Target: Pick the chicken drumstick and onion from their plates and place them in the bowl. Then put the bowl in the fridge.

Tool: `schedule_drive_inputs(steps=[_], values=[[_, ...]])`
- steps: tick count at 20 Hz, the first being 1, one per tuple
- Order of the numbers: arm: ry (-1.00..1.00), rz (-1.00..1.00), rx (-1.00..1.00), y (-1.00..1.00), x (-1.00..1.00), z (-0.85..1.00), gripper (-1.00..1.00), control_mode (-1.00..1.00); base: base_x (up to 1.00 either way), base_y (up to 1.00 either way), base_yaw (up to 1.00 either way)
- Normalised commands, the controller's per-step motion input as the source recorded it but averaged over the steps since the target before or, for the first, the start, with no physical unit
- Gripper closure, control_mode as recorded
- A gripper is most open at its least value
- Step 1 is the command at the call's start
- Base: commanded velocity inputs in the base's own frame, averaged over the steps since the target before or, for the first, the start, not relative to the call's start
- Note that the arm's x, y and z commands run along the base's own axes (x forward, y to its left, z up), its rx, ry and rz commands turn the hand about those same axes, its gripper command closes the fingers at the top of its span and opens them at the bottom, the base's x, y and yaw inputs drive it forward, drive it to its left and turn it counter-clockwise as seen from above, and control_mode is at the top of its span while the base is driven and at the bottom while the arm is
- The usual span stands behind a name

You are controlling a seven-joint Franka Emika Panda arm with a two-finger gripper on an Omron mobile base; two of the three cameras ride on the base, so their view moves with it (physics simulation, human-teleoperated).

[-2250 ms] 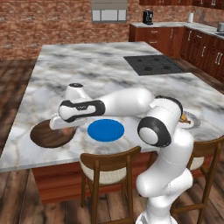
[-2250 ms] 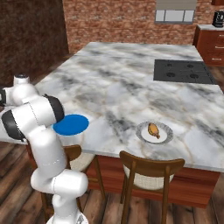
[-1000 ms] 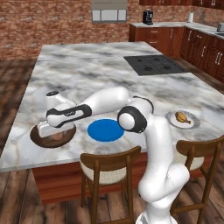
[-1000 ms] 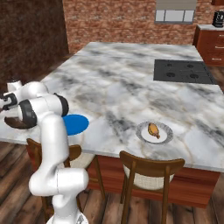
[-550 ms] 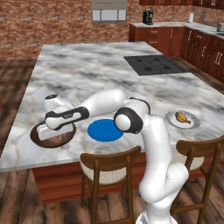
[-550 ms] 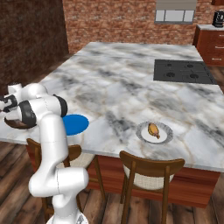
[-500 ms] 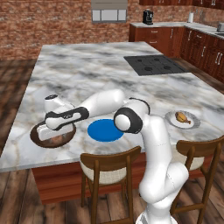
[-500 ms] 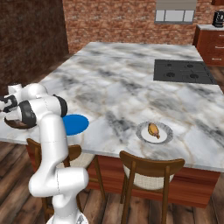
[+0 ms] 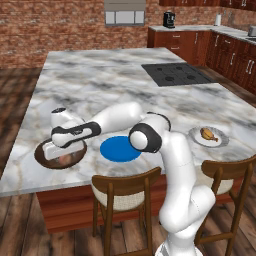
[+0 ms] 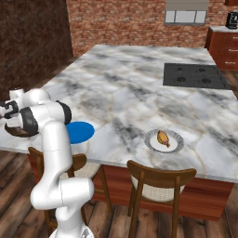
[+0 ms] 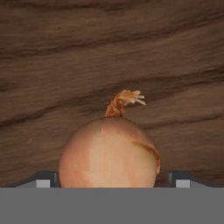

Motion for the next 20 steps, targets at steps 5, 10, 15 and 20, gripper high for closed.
schedule_drive_inputs(steps=[5,10,15,20], values=[[0.0,0.0,0.0,-0.02,-0.01,0.33,-1.0,-1.0,0.0,0.0,0.0],[0.0,0.0,0.0,-0.09,-0.11,0.43,-1.0,-1.0,0.0,0.0,0.0],[-0.07,0.0,0.0,-0.31,-0.31,0.37,-1.0,-1.0,0.0,0.0,0.0],[-0.22,0.0,0.0,-0.55,-0.5,0.1,-1.0,-1.0,0.0,0.0,0.0]])
